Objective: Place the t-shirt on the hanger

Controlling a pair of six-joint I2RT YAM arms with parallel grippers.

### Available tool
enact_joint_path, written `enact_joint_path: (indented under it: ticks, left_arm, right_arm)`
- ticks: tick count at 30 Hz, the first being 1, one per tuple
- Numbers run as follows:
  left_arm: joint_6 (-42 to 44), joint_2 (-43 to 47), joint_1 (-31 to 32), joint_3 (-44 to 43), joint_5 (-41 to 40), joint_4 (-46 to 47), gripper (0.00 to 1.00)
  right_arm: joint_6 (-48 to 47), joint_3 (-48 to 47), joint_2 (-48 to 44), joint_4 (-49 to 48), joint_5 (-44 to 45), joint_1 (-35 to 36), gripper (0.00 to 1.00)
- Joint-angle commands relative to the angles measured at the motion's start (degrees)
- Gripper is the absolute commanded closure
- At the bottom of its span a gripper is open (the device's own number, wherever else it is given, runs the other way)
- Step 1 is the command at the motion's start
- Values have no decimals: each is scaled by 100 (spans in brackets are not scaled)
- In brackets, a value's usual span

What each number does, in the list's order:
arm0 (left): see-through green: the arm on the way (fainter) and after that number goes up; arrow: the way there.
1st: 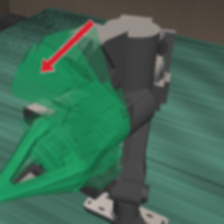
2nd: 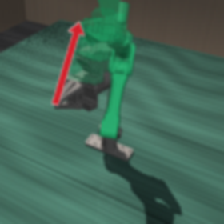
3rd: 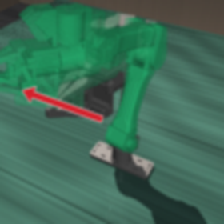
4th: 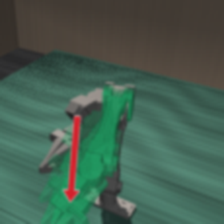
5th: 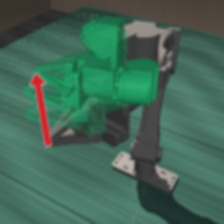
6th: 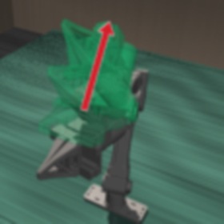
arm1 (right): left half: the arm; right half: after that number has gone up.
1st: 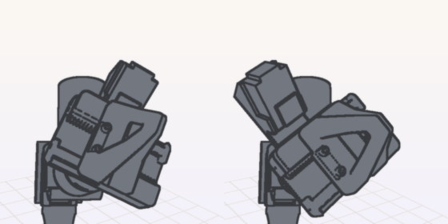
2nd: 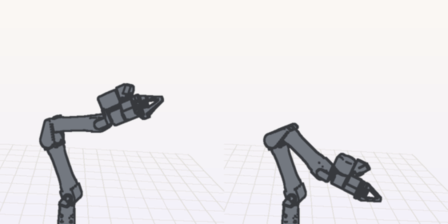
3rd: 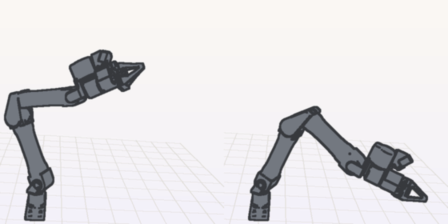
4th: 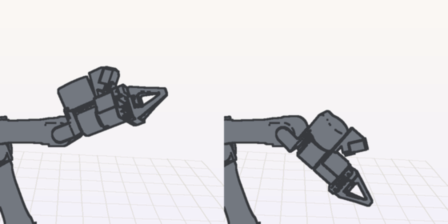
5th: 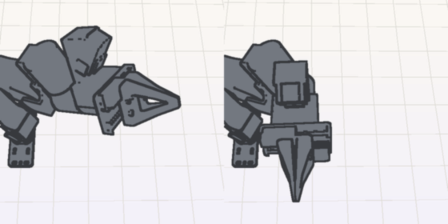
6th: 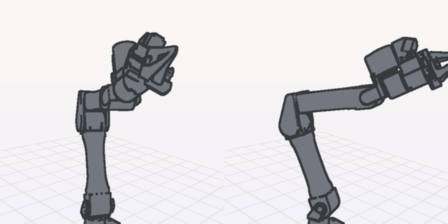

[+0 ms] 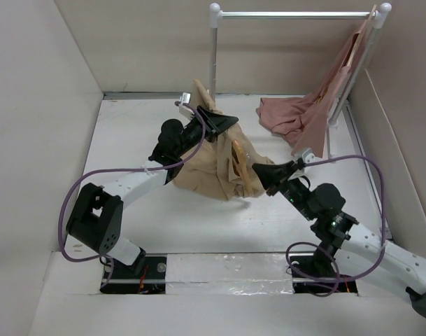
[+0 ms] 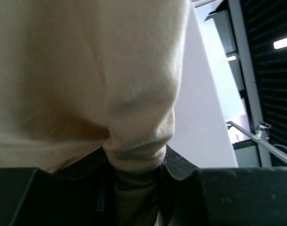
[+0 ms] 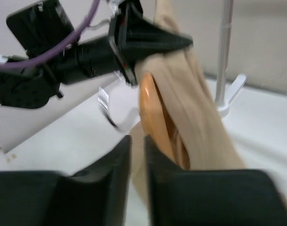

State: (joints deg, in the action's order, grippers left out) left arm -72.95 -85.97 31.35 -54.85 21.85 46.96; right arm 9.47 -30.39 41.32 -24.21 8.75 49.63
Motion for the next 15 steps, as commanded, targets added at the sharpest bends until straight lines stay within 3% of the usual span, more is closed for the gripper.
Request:
enact_joint_path:
  ticks: [1,5,10,13,14,15]
  left_arm:
    - [-403,380,-129,71,303,1034,100]
    - [-641,362,-191,193,443,1359,100]
    - [-879,213,-253,141,689,1711,100]
    - [-941,239,-253,185,681,1791,100]
    - [-932,239,-253,159,724,1747,100]
    - [-941,256,-253,150,751,1746,100]
  right_arm:
    - [493,706,-702,548,195,38,97]
    - [993,1448,-1442,574,662,-31,100]
    - [1329,1571,-1259,629,909,-225,100]
    - [1250,1397,-478,435,454,-471,86]
    - [1224,1169,46,443,278,-619,72]
    - [1180,1045,313,461,276,-673,66]
